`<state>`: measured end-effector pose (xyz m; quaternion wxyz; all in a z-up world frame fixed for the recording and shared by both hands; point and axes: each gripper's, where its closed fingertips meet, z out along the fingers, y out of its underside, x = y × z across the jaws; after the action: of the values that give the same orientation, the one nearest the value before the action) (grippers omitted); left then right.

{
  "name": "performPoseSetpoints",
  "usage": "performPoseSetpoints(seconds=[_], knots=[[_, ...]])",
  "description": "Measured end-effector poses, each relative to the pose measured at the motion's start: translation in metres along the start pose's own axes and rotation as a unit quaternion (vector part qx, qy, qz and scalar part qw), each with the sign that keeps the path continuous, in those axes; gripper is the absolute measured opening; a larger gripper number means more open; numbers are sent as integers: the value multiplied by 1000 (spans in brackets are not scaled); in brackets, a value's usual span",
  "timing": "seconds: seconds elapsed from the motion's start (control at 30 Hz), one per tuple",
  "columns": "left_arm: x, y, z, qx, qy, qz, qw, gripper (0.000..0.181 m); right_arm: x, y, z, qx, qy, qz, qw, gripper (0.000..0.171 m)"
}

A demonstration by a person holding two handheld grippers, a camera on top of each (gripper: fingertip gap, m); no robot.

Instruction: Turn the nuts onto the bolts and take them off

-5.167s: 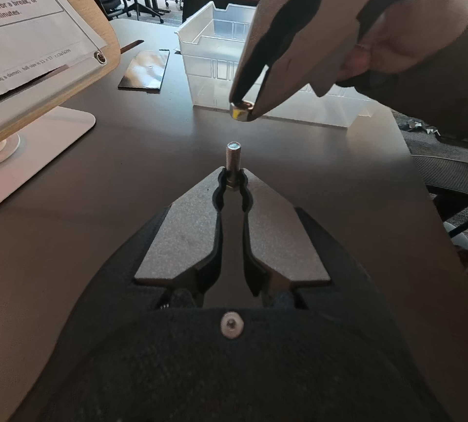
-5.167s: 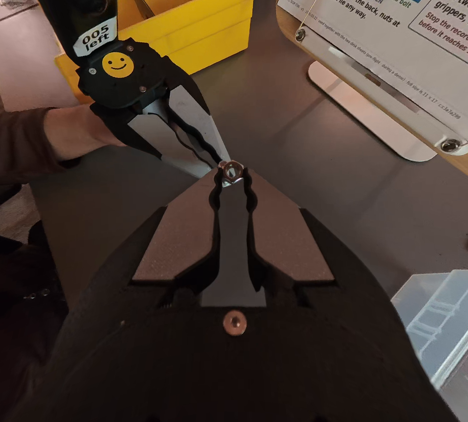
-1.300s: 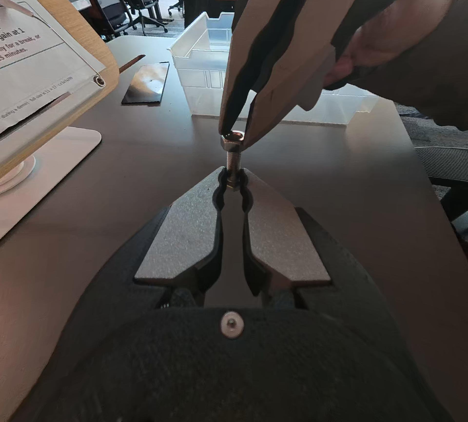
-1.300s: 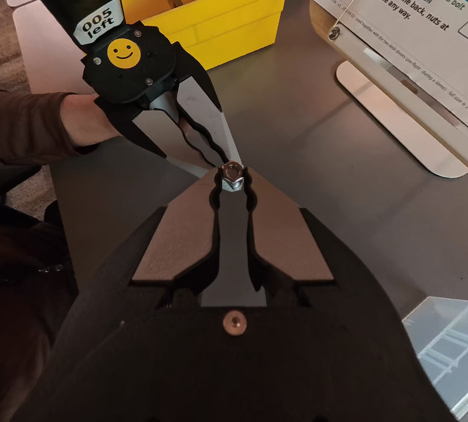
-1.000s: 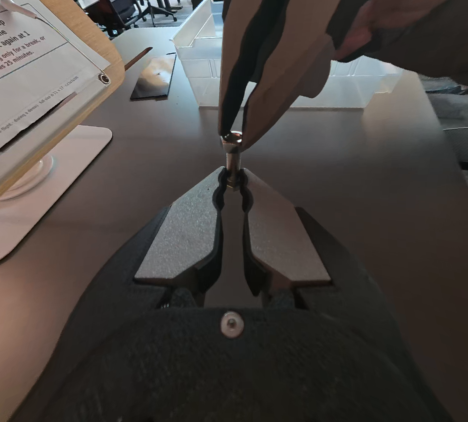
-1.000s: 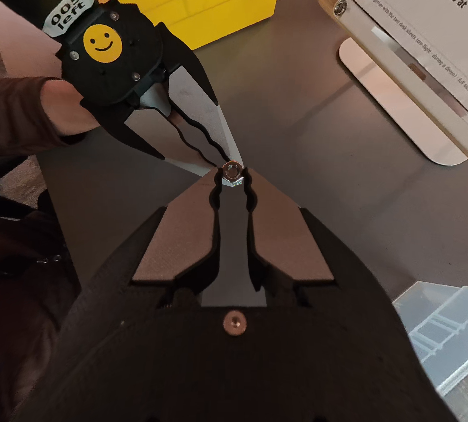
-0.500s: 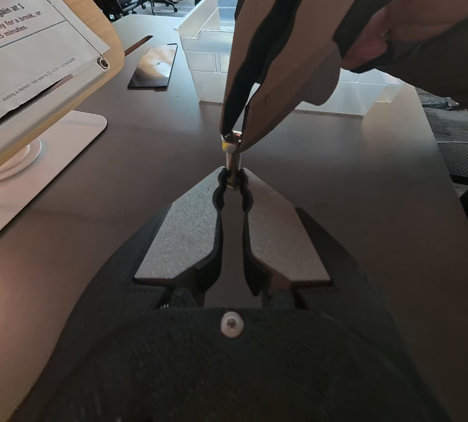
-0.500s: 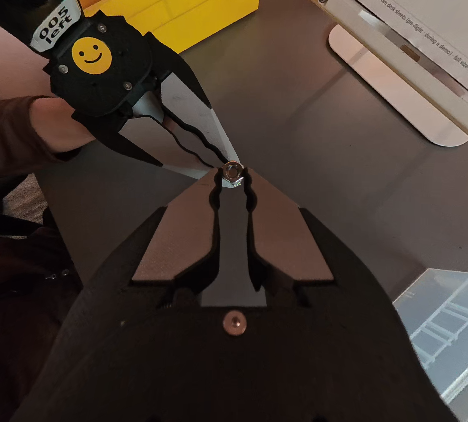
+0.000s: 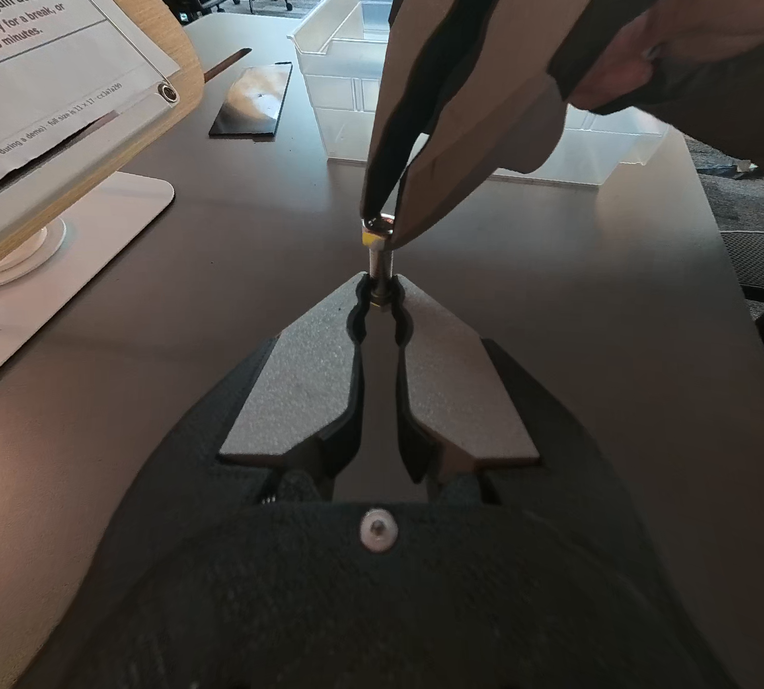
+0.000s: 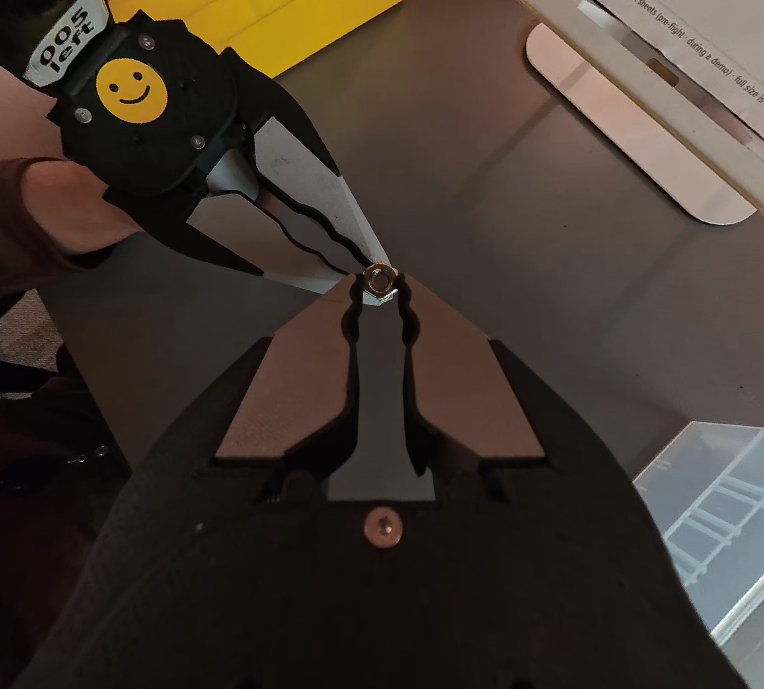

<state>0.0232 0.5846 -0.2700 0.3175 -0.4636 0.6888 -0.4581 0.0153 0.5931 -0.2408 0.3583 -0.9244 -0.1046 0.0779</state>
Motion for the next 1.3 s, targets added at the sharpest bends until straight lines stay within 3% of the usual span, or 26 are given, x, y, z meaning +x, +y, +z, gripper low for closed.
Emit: performPoseSetpoints(seconds=[0.37, 1.3], knots=[[-1, 3, 1, -7, 2, -2, 1000, 7, 1, 3, 3, -82, 12, -63, 995, 13], [-2, 1, 0, 3, 4, -7, 1000, 7, 1, 1, 2, -67, -32, -18, 997, 13]])
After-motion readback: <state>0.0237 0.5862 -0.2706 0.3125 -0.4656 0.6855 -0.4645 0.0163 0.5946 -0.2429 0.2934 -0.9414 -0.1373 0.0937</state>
